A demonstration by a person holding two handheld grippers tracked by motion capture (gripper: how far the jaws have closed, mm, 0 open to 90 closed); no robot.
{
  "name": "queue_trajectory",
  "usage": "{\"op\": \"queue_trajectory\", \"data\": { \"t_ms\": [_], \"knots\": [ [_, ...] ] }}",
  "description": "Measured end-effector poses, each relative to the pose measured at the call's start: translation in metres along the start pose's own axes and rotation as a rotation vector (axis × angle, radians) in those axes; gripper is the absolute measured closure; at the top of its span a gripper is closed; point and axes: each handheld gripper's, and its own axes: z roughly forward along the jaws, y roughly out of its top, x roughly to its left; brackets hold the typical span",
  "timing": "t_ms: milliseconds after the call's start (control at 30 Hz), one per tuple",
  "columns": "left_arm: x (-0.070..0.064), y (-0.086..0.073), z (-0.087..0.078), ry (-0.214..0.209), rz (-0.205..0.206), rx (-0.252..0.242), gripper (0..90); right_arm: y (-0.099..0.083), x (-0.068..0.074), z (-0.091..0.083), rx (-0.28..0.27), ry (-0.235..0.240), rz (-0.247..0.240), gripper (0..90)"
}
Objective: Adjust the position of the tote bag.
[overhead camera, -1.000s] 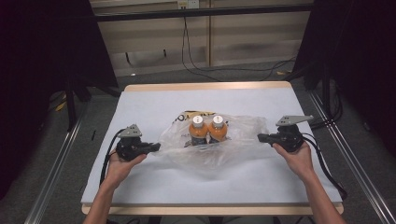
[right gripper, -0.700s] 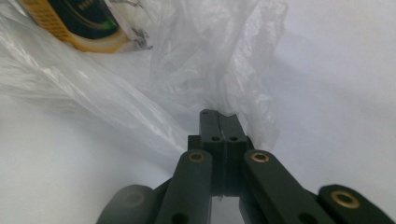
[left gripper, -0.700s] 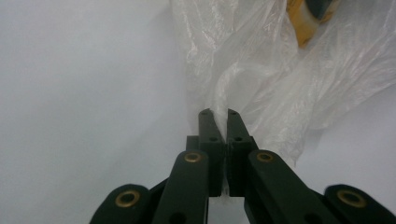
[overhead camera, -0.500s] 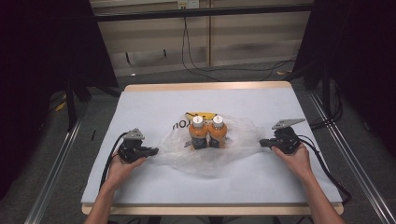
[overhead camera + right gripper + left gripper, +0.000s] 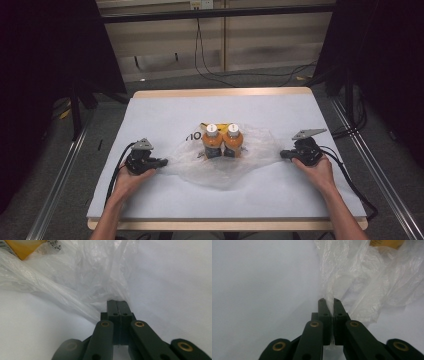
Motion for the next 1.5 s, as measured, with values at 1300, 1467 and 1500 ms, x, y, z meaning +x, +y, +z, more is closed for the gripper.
{"op": "queue_trajectory", "data": {
  "t_ms": [1300, 1467, 1500],
  "knots": [
    [-0.045, 0.052, -0.04, -0.089, 0.102, -0.287, 73.1, 0.046, 0.046, -0.067, -0.323, 0.092, -0.12, 72.5],
    [-0.055, 0.065, -0.019, -0.116, 0.146, -0.216, 81.1, 0.056, 0.058, -0.049, -0.268, 0.134, -0.171, 82.6],
    [-0.055, 0.067, -0.016, -0.121, 0.151, -0.21, 82.0, 0.059, 0.06, -0.043, -0.253, 0.141, -0.185, 85.5]
  ]
}}
